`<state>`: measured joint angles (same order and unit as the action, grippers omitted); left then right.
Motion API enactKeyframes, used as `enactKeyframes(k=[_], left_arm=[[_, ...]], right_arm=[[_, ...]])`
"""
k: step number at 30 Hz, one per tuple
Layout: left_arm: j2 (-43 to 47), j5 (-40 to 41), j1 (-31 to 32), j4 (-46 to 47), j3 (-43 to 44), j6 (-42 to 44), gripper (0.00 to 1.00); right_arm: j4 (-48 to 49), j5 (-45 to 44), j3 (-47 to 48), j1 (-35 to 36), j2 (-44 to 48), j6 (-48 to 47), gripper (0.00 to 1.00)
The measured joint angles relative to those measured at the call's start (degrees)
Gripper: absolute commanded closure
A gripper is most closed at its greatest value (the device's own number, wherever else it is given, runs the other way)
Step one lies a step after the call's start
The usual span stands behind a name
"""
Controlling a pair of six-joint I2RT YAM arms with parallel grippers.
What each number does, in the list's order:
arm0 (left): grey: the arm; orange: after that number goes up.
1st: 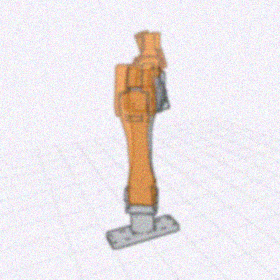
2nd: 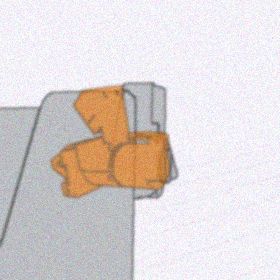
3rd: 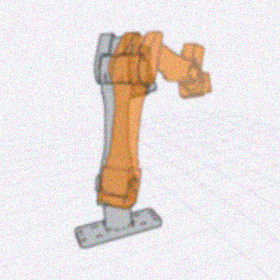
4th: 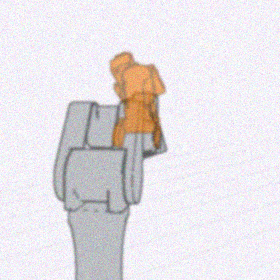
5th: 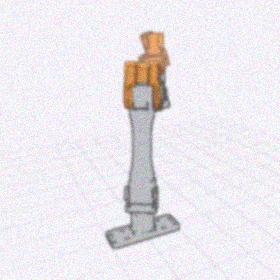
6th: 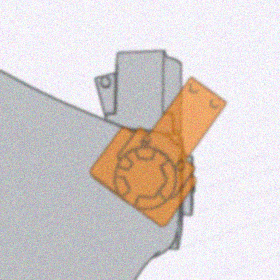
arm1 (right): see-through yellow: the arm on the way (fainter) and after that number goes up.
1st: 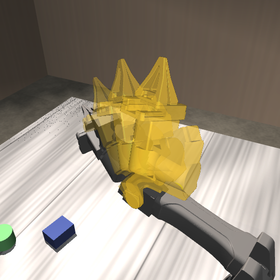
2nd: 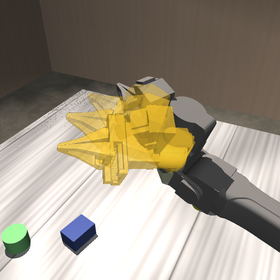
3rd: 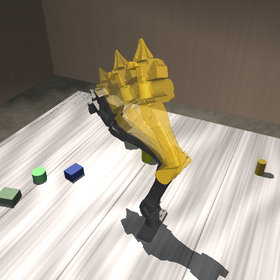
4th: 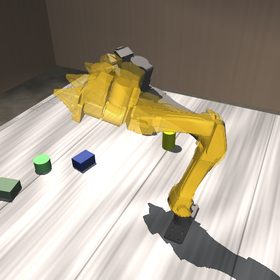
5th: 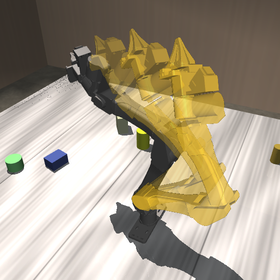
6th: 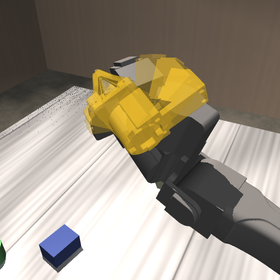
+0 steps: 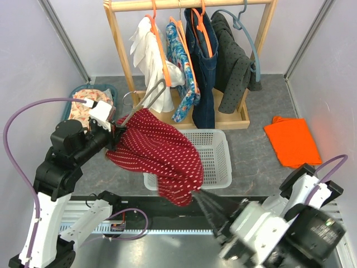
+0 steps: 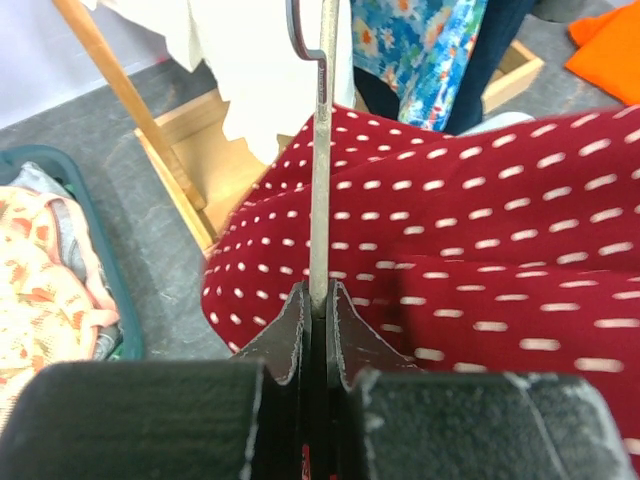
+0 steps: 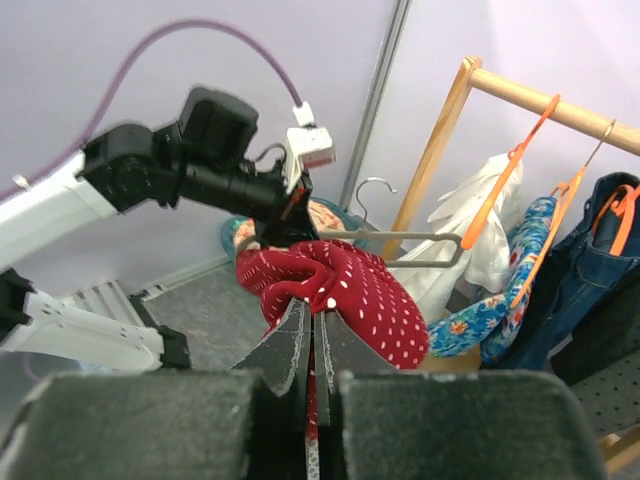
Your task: Remove the skirt from the hanger
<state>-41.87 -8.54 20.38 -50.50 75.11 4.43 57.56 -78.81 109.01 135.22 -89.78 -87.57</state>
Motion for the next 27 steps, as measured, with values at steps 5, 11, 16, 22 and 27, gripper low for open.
enactKeyframes(k=[5,11,16,22,27], left_arm=[[1.03,3.21,0.00,2.73,-4.72,1.79,0.98],[1.05,5.60,0.00,3.87,-7.13,2.97,0.98],[-1.05,5.07,0.00,2.29,-1.53,2.99,0.98],[-1.81,-3.10,-0.04,-2.93,7.30,4.94,0.98],[1.25,-10.16,-0.04,-7.52,9.86,7.91,0.98]], right_arm=[[10.16,1.44,9.88,3.87,-2.08,-14.01,1.00],[16.46,3.06,11.74,4.17,-2.56,-20.96,1.00],[11.76,2.27,-1.16,3.96,5.25,-13.14,1.00],[0.02,2.05,-5.03,0.79,14.78,2.32,1.00],[-5.14,2.29,-0.85,-1.84,15.52,8.44,1.00]])
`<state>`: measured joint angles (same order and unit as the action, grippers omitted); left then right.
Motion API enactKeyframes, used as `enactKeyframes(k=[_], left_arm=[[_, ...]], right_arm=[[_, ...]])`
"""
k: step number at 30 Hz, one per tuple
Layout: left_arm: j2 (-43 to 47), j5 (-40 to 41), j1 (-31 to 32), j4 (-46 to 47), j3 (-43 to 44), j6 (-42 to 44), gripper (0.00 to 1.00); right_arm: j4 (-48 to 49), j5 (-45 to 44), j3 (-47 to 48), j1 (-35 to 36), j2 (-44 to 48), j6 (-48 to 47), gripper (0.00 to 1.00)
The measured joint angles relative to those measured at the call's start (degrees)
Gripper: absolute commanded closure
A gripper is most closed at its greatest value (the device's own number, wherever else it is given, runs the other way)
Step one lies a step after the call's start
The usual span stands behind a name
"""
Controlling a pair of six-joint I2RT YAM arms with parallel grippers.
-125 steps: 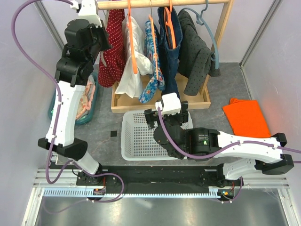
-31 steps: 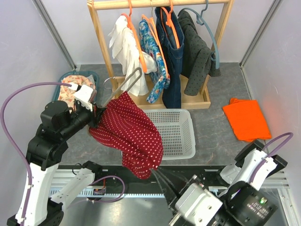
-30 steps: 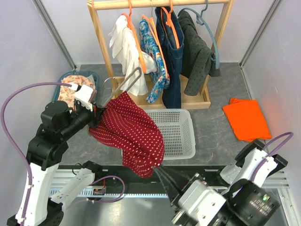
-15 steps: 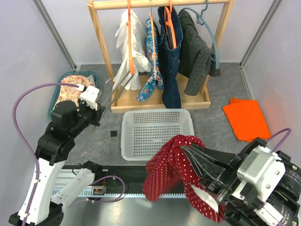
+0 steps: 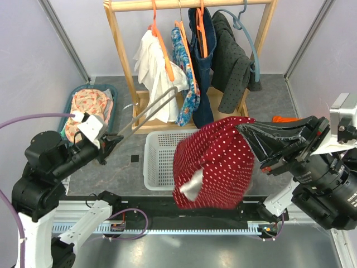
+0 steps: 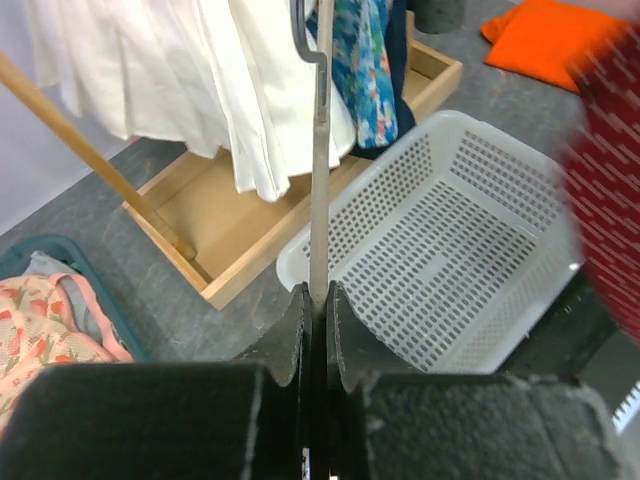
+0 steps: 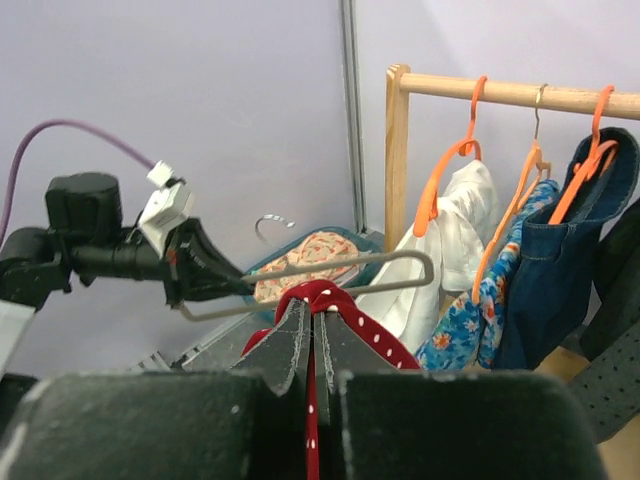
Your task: Remove the skirt from the hanger
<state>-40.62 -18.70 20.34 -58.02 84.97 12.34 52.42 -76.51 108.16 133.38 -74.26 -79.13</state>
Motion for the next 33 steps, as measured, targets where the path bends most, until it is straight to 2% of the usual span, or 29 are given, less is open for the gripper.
enactKeyframes(k=[7,15,19,26,33], left_arm=[[3.04,-2.45,0.00,-5.18,-0.74,1.09,0.98],[4.68,-0.61,0.00,-7.37,1.60,1.05,0.98],[4.66,3.54,0.02,-5.90,4.98,0.50,0.98],[3.58,14.49,0.02,-1.38,6.56,-0.94,0.98],[0.87,21.57,0.02,0.96,7.69,-2.23,0.98]], right_arm=[[-11.54,1.57,1.88,-7.48,-1.70,10.91,1.00],[-32.65,4.61,3.50,-25.05,-2.91,32.96,1.00],[-42.45,6.40,6.67,-34.47,-7.06,42.38,1.00],[-60.43,16.17,7.78,-48.22,-11.91,57.75,1.00],[-66.58,23.74,2.69,-56.43,-10.54,67.43,1.00]])
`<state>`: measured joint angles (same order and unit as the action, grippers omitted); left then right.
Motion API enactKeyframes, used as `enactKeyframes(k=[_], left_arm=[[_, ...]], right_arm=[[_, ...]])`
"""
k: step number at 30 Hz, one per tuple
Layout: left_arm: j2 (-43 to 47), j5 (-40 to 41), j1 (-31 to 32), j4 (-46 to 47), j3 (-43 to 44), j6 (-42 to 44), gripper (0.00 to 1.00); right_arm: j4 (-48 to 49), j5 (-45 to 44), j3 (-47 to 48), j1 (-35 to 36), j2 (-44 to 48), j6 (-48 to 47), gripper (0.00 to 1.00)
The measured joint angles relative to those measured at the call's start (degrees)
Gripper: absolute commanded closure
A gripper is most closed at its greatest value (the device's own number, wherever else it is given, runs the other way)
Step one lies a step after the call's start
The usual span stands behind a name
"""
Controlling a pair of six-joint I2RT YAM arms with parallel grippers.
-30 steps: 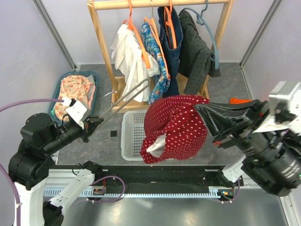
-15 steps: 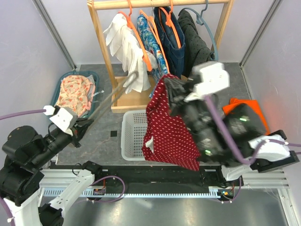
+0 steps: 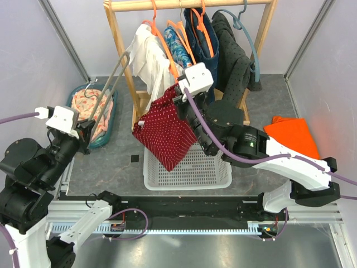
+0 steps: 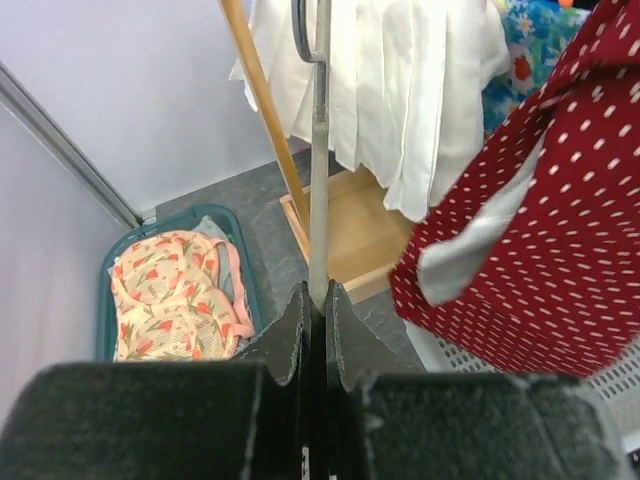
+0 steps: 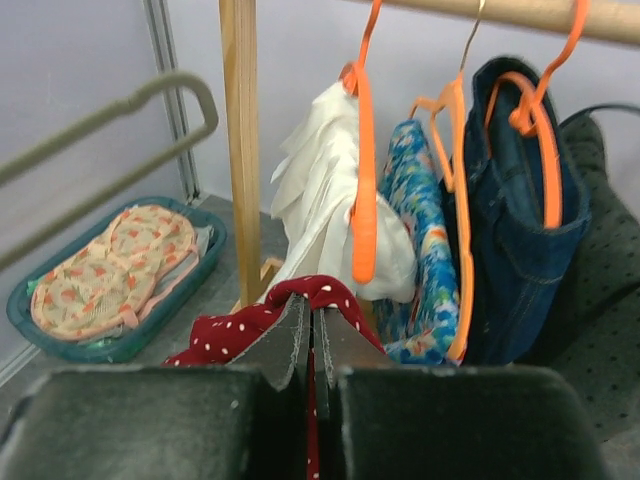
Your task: Remove the skirt from the hanger
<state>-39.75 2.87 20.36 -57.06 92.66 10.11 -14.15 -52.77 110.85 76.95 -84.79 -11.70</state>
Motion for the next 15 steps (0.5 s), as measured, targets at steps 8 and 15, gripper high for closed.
enactKeyframes(k=[8,15], left_arm=[[-8.11,4.66,0.00,-0.15,5.20,-0.66,0.98],[-15.82,4.59,0.00,-2.71,9.64,-2.60,0.98]], right_arm=[[-1.73,2.75,-18.18,-2.97,3.28,10.73,1.00],[-4.66,2.38,-33.22,-2.99,3.54,21.49,1.00]])
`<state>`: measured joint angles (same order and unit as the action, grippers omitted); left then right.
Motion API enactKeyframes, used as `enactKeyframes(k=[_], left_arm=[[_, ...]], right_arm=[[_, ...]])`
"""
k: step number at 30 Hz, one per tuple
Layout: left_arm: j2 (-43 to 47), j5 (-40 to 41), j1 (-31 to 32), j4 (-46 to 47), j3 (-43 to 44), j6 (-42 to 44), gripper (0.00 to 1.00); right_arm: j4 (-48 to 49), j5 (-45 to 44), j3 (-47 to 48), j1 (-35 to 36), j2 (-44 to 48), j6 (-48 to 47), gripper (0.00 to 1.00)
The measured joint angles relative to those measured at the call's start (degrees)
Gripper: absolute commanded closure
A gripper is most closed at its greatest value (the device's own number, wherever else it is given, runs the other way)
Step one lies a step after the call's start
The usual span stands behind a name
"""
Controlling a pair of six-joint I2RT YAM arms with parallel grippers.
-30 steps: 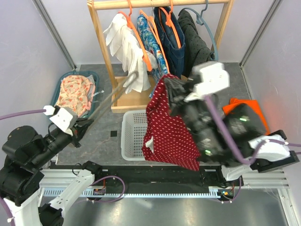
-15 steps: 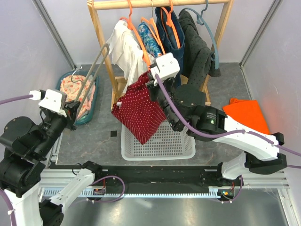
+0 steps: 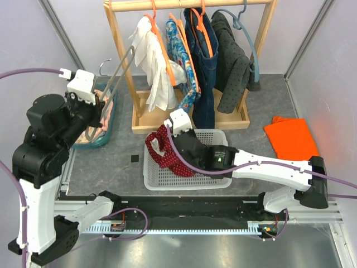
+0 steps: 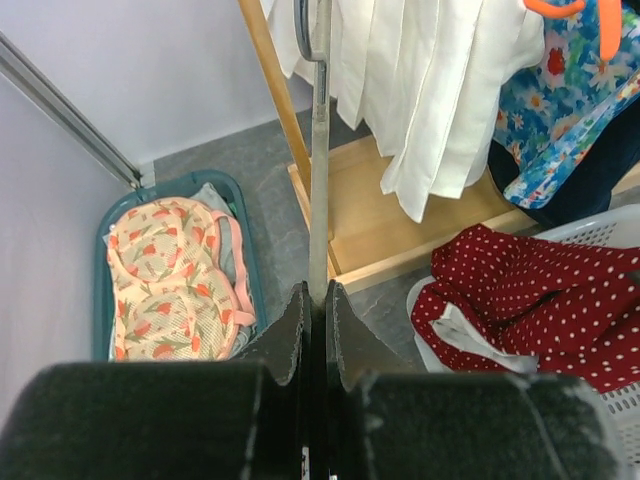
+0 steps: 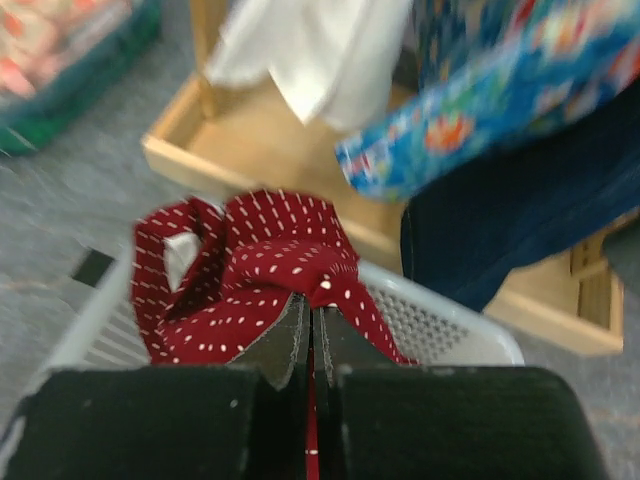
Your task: Remove the skirt from the hanger
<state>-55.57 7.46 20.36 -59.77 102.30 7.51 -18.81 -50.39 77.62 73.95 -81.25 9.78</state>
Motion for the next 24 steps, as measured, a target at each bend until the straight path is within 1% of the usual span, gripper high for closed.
enactKeyframes(k=[4,7,9,11,12,13,15,16,18,19,20,21,24], left_arm=[[-2.86,-0.13,0.00,-1.90,3.17,-0.66,0.98],[-4.44,-0.11,0.00,-1.92,4.72,-1.14,0.98],[-5.33,-0.07,0.00,-1.97,5.27,-1.42,0.98],[-6.43,-0.04,0.00,-1.90,6.23,-1.70,0.98],[-7.19,-0.07,0.00,-1.95,6.88,-1.88,0.98],[-8.11,-0.07,0.00,-1.90,7.56,-2.01,0.98],[-10.05,-0.09,0.00,-1.84,9.03,-2.19,0.98],[-11.17,-0.09,0.00,-1.62,9.75,-2.21,0.98],[-13.68,0.00,0.00,-0.59,11.17,-2.25,0.98],[-15.17,0.02,0.00,0.02,12.09,-2.25,0.98],[-16.81,0.15,0.00,0.72,13.03,-2.25,0.98],[-18.49,0.44,0.00,0.94,14.56,-2.25,0.98],[-24.87,1.95,0.00,2.14,21.57,-2.29,0.98]], right_arm=[[-0.39,-2.95,-9.79,-0.92,0.96,5.66,1.00],[-2.51,-4.61,-15.69,-3.48,0.26,11.67,1.00],[-4.15,-5.11,-17.18,-5.38,-1.70,14.99,1.00],[-6.14,-5.11,-17.20,-7.06,-5.33,18.43,1.00],[-7.80,-5.14,-16.50,-7.87,-8.00,20.37,0.98],[-9.51,-4.92,-15.45,-8.52,-11.13,22.14,0.90],[-13.09,-4.39,-12.81,-9.44,-17.94,24.87,0.82],[-14.16,-3.85,-11.78,-9.66,-20.79,25.53,0.75],[-15.19,-2.34,-11.34,-9.73,-23.80,26.21,0.67],[-15.67,-1.36,-11.47,-9.66,-24.28,26.21,0.55],[-15.67,-0.72,-11.58,-9.66,-24.09,26.43,0.40],[-15.52,-0.37,-11.65,-9.62,-23.54,26.82,0.03],[-15.02,0.57,-12.46,-9.62,-20.74,27.45,0.02]])
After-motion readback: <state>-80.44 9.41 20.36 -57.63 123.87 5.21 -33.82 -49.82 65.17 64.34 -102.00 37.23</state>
